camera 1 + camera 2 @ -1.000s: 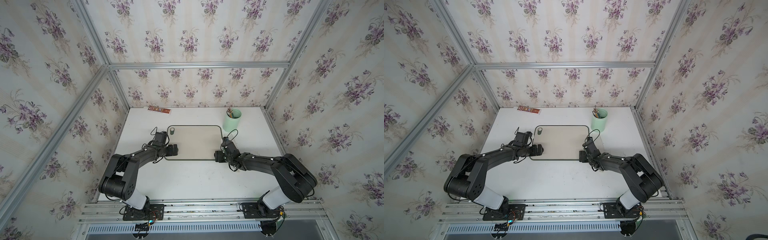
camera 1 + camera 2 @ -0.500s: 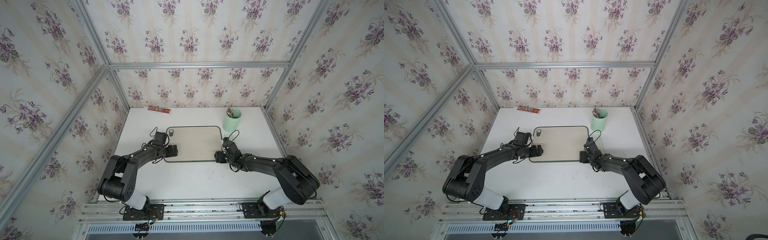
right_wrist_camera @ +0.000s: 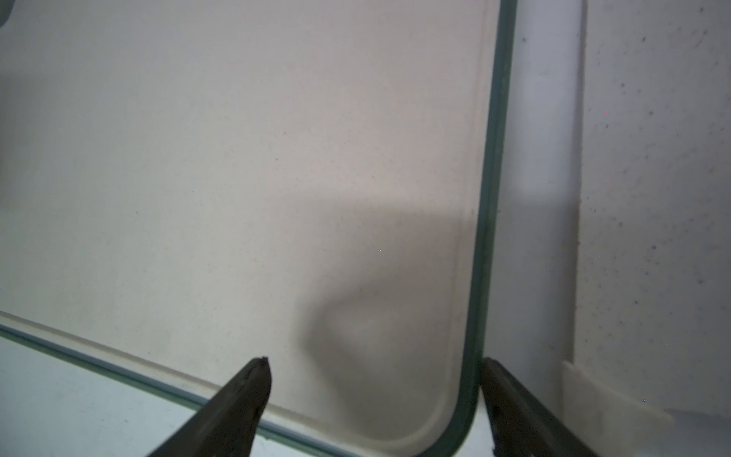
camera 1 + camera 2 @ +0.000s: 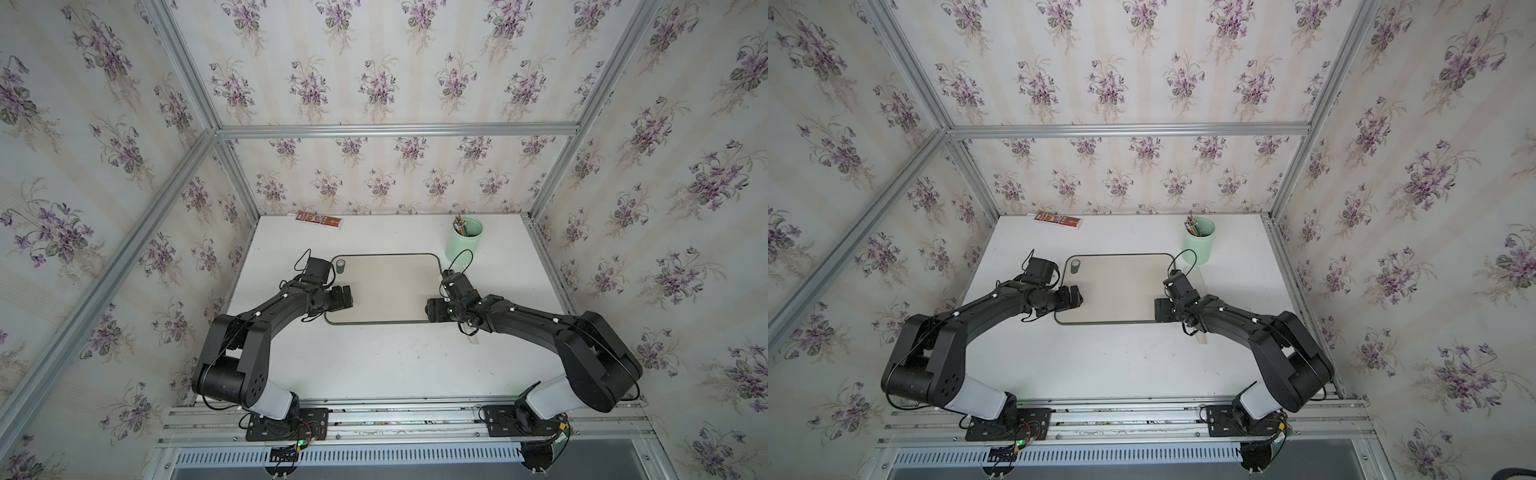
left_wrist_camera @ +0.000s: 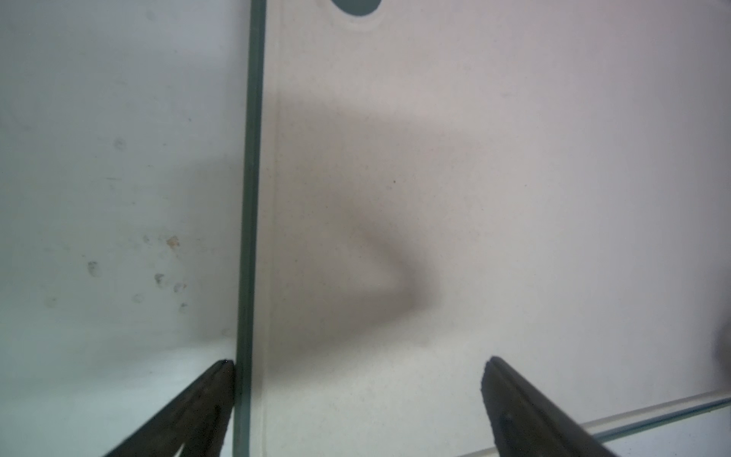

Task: Align the knife with the edge of the cutting board
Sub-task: Adjust the work surface at the center of the board.

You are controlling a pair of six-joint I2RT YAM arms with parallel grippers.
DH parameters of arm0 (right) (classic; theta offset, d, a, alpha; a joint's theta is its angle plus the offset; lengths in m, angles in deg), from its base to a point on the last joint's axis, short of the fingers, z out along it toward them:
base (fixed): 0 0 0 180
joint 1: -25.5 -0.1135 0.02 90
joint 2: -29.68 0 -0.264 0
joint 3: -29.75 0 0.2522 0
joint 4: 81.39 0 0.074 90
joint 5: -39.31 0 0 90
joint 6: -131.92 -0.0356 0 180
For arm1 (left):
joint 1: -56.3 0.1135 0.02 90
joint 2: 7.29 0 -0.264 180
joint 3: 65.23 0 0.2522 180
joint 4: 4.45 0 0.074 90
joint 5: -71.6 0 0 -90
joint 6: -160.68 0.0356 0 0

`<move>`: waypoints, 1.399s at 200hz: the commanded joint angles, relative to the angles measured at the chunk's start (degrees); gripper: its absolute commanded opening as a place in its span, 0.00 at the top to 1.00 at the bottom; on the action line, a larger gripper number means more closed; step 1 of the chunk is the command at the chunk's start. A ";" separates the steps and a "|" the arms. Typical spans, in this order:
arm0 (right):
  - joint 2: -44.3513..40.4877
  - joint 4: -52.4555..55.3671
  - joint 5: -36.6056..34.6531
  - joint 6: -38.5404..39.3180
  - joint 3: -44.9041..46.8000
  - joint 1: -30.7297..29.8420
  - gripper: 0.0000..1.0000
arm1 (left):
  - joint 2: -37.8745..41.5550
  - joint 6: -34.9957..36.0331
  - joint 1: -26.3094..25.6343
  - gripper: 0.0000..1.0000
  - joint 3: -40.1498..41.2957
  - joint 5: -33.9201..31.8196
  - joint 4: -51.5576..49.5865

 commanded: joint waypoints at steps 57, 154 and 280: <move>-0.63 3.48 1.57 2.33 -1.69 1.74 0.19 | -0.46 -0.04 0.53 0.01 -0.56 2.85 -0.34; 0.36 0.57 3.53 2.31 -1.39 3.24 0.15 | -1.93 -0.80 1.49 0.01 -2.54 0.80 -0.60; 2.82 -2.20 6.56 0.63 1.50 3.23 0.18 | -10.24 -0.94 2.48 0.01 -2.41 6.16 2.79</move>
